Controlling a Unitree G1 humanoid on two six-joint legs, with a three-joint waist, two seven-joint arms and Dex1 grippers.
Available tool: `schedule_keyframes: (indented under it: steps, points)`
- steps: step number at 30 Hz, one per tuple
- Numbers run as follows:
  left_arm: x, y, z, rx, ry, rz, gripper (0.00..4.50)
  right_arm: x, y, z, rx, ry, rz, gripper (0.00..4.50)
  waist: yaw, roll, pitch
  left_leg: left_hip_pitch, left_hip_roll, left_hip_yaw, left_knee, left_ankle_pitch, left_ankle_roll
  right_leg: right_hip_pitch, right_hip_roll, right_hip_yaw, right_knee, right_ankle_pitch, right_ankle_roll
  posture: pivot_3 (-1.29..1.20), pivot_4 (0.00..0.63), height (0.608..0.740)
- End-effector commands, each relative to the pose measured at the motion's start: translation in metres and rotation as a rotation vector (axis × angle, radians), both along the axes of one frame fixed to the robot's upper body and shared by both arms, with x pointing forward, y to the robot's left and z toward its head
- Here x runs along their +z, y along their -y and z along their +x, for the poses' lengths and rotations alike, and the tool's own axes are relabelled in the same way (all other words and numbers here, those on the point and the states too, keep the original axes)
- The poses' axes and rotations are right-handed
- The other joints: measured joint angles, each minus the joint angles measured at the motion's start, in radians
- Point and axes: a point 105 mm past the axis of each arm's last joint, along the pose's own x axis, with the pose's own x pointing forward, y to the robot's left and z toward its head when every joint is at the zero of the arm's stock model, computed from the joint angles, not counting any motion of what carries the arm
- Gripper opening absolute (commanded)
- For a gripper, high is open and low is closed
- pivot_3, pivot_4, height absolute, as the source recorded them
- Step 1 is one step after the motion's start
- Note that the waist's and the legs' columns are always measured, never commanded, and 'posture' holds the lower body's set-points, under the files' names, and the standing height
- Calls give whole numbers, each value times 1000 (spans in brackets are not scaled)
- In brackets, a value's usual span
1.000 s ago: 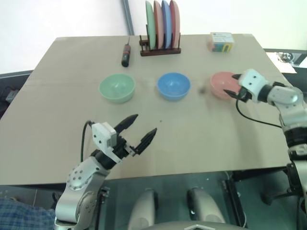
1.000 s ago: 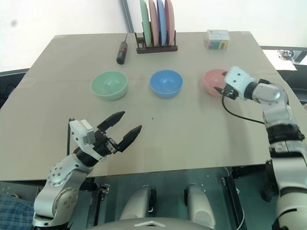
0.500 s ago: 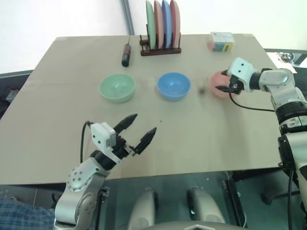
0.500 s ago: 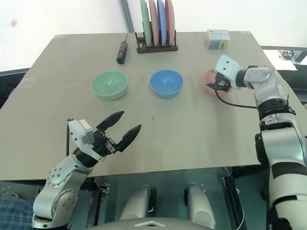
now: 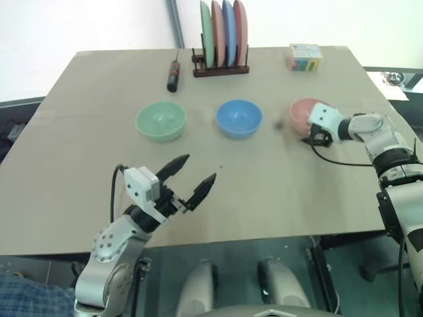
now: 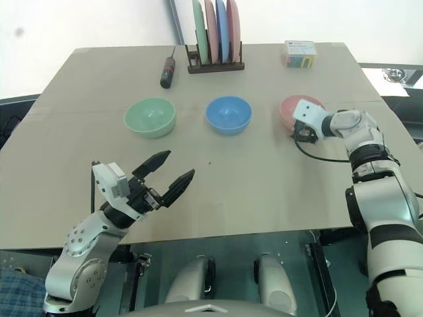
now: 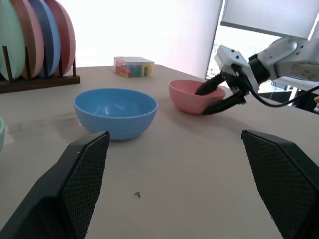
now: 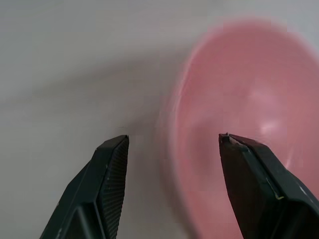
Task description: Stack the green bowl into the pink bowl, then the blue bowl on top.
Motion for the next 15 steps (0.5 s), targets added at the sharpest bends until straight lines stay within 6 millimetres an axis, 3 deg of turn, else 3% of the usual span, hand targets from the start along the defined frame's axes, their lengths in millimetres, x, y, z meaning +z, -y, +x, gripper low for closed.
schedule_keyframes:
  steps: [1,6,11,15]
  points:
    - [8,3,-3,-21,39,8,4500,7,5,4,-14,45,-52,2335,0,0,0,0,0,0,0,0,0,0,0,0,0,0,0,0,150,740]
    - [7,2,-3,-15,38,7,4500,10,1,5,-2,57,-37,164,0,0,0,0,0,0,0,0,0,0,0,0,0,0,0,0,150,740]
    - [5,4,-4,-18,35,4,4500,13,-4,3,55,75,-47,66,1,1,0,0,0,0,0,0,0,0,0,0,0,0,0,0,150,740]
    - [3,0,-5,-8,27,12,4500,29,-34,-13,289,47,48,66,0,1,0,0,0,0,0,0,0,0,0,0,0,0,0,0,150,740]
